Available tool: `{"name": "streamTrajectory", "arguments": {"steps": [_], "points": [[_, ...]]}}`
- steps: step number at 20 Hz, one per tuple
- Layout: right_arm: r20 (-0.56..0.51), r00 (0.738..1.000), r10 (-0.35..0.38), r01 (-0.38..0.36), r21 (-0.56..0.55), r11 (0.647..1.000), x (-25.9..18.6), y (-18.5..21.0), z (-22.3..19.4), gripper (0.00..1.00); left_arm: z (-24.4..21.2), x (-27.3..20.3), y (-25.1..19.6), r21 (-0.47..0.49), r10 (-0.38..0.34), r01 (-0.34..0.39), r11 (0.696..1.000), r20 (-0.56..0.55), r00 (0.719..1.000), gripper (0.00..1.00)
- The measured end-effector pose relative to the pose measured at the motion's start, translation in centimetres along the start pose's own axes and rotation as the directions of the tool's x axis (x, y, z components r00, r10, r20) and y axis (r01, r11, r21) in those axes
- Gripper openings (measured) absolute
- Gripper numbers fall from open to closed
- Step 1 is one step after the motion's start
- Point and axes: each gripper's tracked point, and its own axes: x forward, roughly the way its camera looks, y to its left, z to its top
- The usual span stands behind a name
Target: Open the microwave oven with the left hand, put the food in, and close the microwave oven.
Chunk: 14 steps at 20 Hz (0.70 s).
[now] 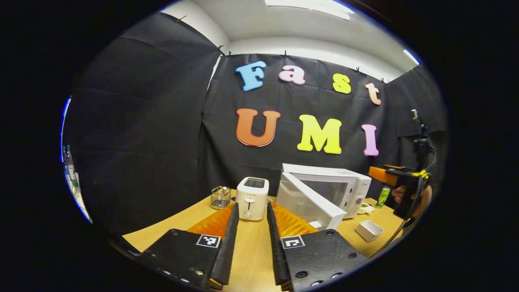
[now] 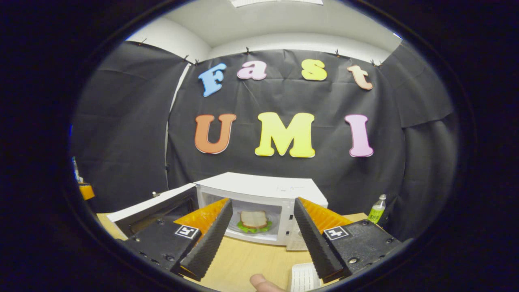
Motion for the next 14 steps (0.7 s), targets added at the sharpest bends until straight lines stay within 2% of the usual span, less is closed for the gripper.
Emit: {"name": "streamTrajectory", "arguments": {"steps": [1, 3, 4, 5, 6, 7, 8, 9, 12, 13, 14], "points": [[0.018, 1.000, -0.001, 0.001, -0.008, 1.000, -1.4, -0.5, 1.0, 0.94, -0.7, 0.3, -0.2, -0.001, -0.012, 0.012, 1.000, -0.009, 1.000, 0.33], [0.045, 0.999, -0.010, 0.011, -0.020, 1.000, -4.1, -1.5, 2.5, 0.97, -1.9, 1.2, -0.3, -0.003, -0.040, 0.039, 0.999, -0.019, 0.999, 0.27], [0.052, 0.999, -0.015, 0.016, -0.020, 1.000, -5.3, -1.9, 3.1, 0.97, -2.6, 1.6, -0.2, -0.005, -0.047, 0.047, 0.999, -0.026, 0.999, 0.16], [0.060, 0.998, -0.017, 0.018, -0.011, 1.000, -6.5, -2.2, 3.7, 0.94, -3.4, 2.0, -0.4, -0.003, -0.064, 0.064, 0.998, -0.037, 0.997, 0.13], [0.058, 0.998, -0.027, 0.027, -0.002, 1.000, -7.5, -2.7, 4.0, 0.99, -4.1, 2.0, -0.9, -0.001, -0.087, 0.087, 0.996, -0.042, 0.995, 0.04], [0.049, 0.998, -0.033, 0.033, 0.006, 0.999, -8.4, -3.3, 4.1, 0.94, -4.6, 2.3, -1.6, 0.009, -0.116, 0.116, 0.993, -0.042, 0.992, 0.02], [0.033, 0.999, -0.039, 0.039, 0.013, 0.999, -9.3, -3.8, 4.1, 0.94, -5.1, 2.3, -2.4, 0.035, -0.142, 0.143, 0.989, -0.038, 0.989, 0.02], [0.023, 0.999, -0.043, 0.042, 0.022, 0.999, -10.1, -4.3, 4.1, 0.99, -5.6, 2.7, -2.6, 0.069, -0.145, 0.146, 0.987, -0.030, 0.989, 0.02], [0.010, 0.998, -0.059, 0.059, 0.021, 0.998, -12.6, -6.0, 4.2, 1.00, -7.4, 2.4, -3.9, 0.107, -0.192, 0.197, 0.974, -0.059, 0.980, 0.02], [0.015, 0.997, -0.070, 0.070, 0.016, 0.997, -13.4, -6.8, 4.4, 0.95, -7.8, 2.4, -4.1, 0.116, -0.193, 0.200, 0.973, -0.062, 0.979, 0.02], [0.017, 0.997, -0.080, 0.080, 0.016, 0.997, -14.3, -7.4, 4.3, 0.99, -8.1, 2.4, -4.5, 0.117, -0.199, 0.206, 0.971, -0.070, 0.977, 0.02]]}}
